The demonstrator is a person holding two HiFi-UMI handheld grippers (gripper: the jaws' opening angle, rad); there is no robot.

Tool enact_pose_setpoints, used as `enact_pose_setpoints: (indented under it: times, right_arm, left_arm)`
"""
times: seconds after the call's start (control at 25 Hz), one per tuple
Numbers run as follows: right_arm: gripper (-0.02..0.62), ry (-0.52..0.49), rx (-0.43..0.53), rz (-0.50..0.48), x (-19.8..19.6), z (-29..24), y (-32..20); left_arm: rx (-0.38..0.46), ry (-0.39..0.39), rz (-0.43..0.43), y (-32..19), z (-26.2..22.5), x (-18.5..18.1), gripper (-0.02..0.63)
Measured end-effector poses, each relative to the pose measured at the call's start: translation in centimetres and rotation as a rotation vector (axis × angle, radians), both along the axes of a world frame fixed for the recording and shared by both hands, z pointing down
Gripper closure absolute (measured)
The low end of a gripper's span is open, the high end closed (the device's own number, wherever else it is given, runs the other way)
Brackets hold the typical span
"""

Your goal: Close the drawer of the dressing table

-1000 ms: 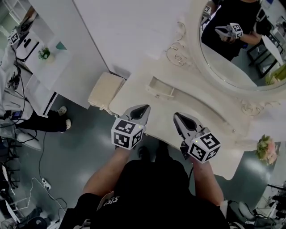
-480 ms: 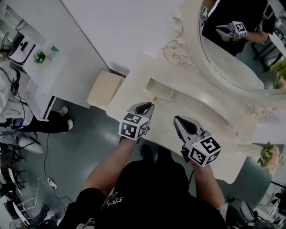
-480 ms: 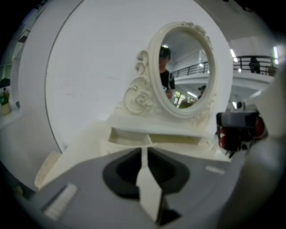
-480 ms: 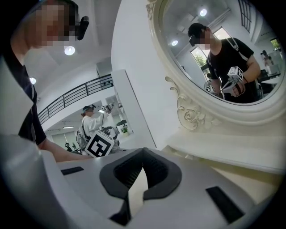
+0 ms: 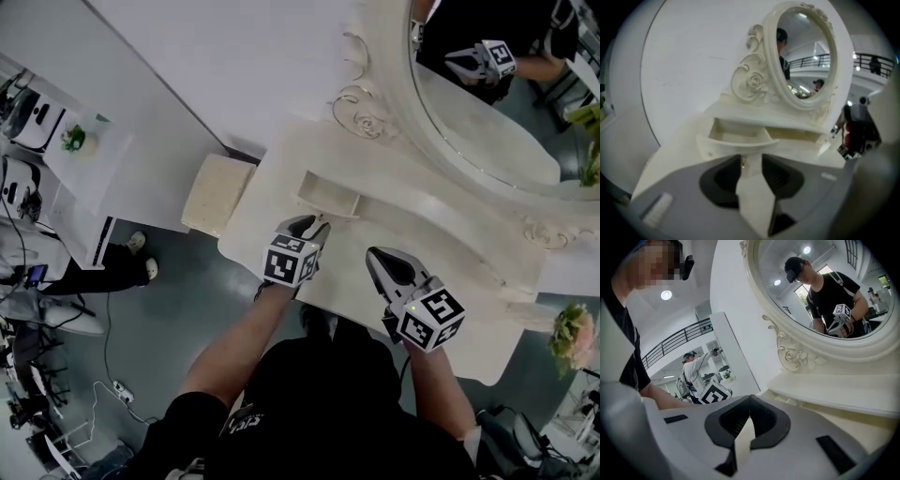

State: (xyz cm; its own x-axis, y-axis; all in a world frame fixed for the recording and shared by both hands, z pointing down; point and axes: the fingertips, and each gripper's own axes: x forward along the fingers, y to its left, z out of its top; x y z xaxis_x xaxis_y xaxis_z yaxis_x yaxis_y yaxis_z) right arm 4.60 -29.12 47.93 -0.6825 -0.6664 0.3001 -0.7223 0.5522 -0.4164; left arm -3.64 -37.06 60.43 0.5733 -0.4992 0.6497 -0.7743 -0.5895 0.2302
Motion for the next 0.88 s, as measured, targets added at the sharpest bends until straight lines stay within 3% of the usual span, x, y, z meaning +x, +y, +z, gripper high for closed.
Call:
enact_pose_setpoints:
  times: [0.28, 0.52, 0.88]
  right_arm:
    - [0.600, 0.007, -0.025, -0.014, -0.4, 0.7, -0.4]
    - [0.600, 0.014, -0.024, -0.024, -0.8, 0.5, -0.9]
    - [0.600, 0.010, -0.025, -0.033, -1.0, 0.2, -1.5]
  left_arm:
    - [-0.010, -0.085, -0.021, -1.0, 2.1, 0.2, 0.462]
    - [-0.072, -0.067, -0.027, -1.3, 3.2, -0.2, 0.491]
    - [-0.087, -0.058, -0.002, -1.4, 2.8, -0.1, 0.500]
